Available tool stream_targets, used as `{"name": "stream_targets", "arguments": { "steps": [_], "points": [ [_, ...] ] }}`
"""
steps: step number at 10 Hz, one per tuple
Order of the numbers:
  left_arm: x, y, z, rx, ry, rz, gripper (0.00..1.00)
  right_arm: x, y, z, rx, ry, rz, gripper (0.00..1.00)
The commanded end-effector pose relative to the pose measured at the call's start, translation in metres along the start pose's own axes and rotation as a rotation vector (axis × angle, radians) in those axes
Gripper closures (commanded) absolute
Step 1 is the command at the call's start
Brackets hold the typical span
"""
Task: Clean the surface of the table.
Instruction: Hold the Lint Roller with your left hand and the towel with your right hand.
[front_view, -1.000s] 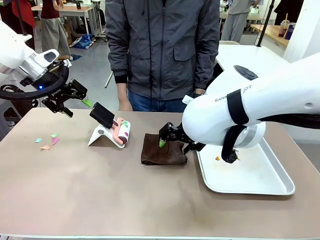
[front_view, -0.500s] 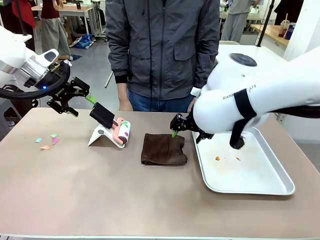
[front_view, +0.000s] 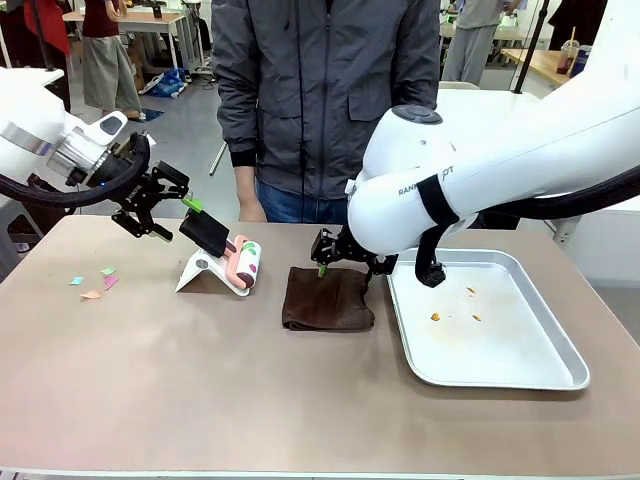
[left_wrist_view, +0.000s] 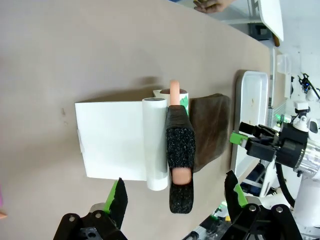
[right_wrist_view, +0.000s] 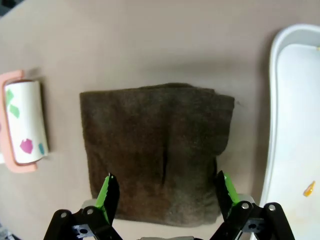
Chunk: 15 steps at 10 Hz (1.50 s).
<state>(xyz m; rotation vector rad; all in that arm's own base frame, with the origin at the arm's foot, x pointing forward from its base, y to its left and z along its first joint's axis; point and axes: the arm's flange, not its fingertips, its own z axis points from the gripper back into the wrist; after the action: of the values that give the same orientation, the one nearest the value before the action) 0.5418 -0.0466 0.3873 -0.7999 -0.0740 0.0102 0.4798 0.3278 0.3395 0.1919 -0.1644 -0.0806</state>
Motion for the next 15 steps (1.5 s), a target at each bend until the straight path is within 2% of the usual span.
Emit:
{"name": "stream_targets", "arguments": {
  "steps": [1,4,14,15],
  "points": [
    [0.005,-0.003,-0.003,-0.059,0.022,-0.028,0.0,0.005,0.018,-0.01,-0.079,-0.004,-0.018,0.0],
    [0.005,-0.006,-0.009,-0.067,0.028,-0.019,0.0,0.003,0.019,-0.026,-0.14,0.049,-0.006,0.0],
    [0.008,-0.005,-0.017,-0.057,0.043,-0.011,0.0,0.008,0.02,-0.038,-0.227,0.054,-0.044,0.0],
    [0.009,-0.006,-0.017,-0.056,0.037,-0.007,0.19,0.008,0.02,-0.038,-0.245,0.054,-0.056,0.0]
  ]
}}
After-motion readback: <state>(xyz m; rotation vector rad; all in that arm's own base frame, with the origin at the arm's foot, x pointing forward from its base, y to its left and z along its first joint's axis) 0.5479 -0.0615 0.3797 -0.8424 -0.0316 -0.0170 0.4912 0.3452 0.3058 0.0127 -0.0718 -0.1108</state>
